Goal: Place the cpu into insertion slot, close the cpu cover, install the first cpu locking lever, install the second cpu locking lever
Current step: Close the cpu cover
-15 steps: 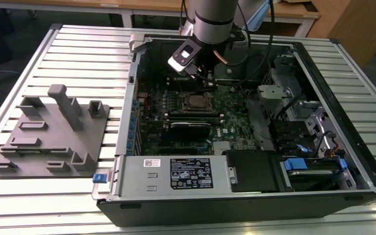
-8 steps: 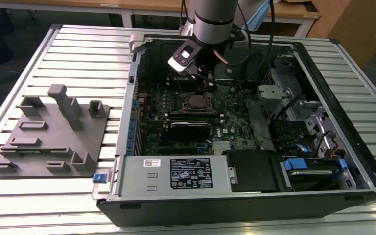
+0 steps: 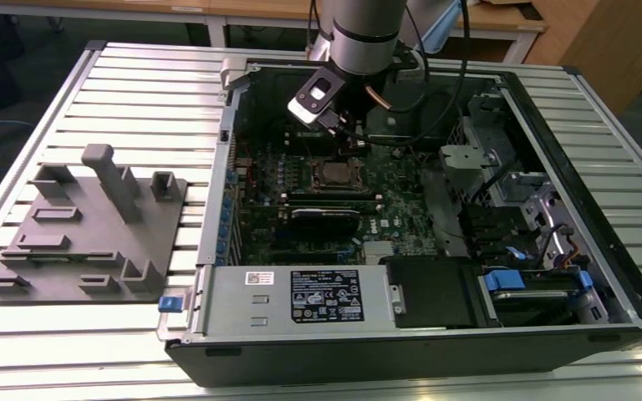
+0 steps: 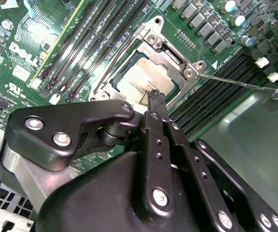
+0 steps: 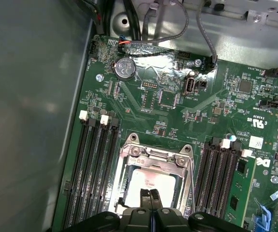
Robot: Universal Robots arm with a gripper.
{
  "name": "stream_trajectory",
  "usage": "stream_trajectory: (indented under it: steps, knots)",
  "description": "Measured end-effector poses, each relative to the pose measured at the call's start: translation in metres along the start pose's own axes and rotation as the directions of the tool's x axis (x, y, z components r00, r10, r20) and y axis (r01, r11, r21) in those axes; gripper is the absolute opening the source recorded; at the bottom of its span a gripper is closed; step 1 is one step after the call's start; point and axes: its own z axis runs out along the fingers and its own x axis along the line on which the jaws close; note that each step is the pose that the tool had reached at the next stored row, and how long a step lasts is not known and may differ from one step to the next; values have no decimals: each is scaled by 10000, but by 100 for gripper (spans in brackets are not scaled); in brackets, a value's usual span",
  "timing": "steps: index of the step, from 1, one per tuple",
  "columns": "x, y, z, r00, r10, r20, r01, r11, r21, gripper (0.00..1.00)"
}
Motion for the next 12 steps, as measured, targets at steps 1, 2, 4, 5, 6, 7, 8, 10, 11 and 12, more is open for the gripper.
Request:
stream_trajectory:
  steps: [1,2,4,5,6,7,8,10,11,12]
  knots:
    - [0,0,0,10000,-24,0,24,10000,1,11]
    - [0,0,0,10000,-66,1,66,10000,2,11]
    - [0,0,0,9999,-132,1,132,9999,4,11]
    - [0,0,0,9999,-132,1,132,9999,4,11]
    - [0,0,0,9999,-136,1,136,9999,4,11]
    - [0,0,0,9999,-161,1,161,9999,5,11]
    - [0,0,0,9998,-211,1,211,9998,6,11]
    - [0,0,0,9996,-297,2,297,9996,8,11]
    - [0,0,0,9996,-298,2,298,9996,8,11]
    - [0,0,0,9995,-300,1,300,9995,8,11]
